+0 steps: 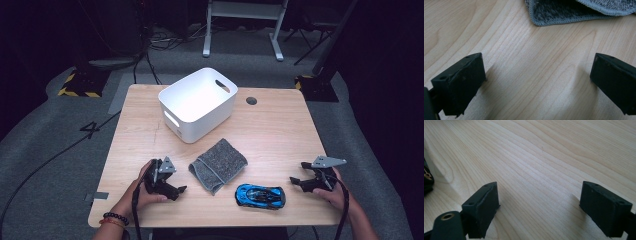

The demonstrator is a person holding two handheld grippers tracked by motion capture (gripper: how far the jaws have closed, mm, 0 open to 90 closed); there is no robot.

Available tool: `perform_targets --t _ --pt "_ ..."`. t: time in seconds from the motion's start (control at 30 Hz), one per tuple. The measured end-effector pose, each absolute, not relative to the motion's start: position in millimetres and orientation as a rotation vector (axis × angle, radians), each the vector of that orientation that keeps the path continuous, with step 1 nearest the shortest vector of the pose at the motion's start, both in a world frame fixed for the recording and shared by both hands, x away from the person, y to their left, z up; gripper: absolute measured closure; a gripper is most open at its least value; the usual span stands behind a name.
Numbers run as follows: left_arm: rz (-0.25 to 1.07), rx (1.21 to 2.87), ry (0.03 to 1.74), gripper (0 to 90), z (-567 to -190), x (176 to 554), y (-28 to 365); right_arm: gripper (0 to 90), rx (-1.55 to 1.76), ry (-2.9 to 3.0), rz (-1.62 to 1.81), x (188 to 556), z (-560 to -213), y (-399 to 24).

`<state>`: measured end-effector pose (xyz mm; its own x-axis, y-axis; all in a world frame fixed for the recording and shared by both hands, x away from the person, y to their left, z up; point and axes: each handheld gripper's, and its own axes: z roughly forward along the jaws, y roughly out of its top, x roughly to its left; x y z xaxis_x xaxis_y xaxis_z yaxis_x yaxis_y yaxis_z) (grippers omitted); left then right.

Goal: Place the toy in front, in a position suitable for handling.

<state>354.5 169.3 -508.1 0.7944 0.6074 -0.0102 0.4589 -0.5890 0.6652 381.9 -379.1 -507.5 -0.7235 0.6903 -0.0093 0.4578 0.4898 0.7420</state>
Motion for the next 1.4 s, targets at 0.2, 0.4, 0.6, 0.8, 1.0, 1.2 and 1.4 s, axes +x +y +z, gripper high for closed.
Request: perform_targets --t 0.2,0.4,0.6,0.8,1.0,1.2,1.4 --pt "0.286 2.303 0.786 0.2 -508 354 169 15.4 0.958 2.440 1.078 382 -507 -379" --pt "0.289 2.303 0.792 0.2 -508 354 169 15.3 0.827 2.524 1.112 377 -507 -379" --pt "0.292 2.304 0.792 0.3 -508 354 169 15.3 0.633 2.648 1.130 361 -506 -372" --pt "0.292 2.304 0.793 0.2 -508 354 169 14.9 0.444 2.743 1.150 344 -505 -360" --pt "0.292 2.301 0.801 0.3 -508 353 169 14.1 0.360 2.775 1.156 330 -505 -344" --pt "0.294 2.300 0.804 0.2 -508 353 169 9.0 0.345 2.799 1.121 326 -504 -319" --pt "0.294 2.300 0.805 0.3 -508 353 169 8.8 0.349 2.789 1.134 329 -506 -304"
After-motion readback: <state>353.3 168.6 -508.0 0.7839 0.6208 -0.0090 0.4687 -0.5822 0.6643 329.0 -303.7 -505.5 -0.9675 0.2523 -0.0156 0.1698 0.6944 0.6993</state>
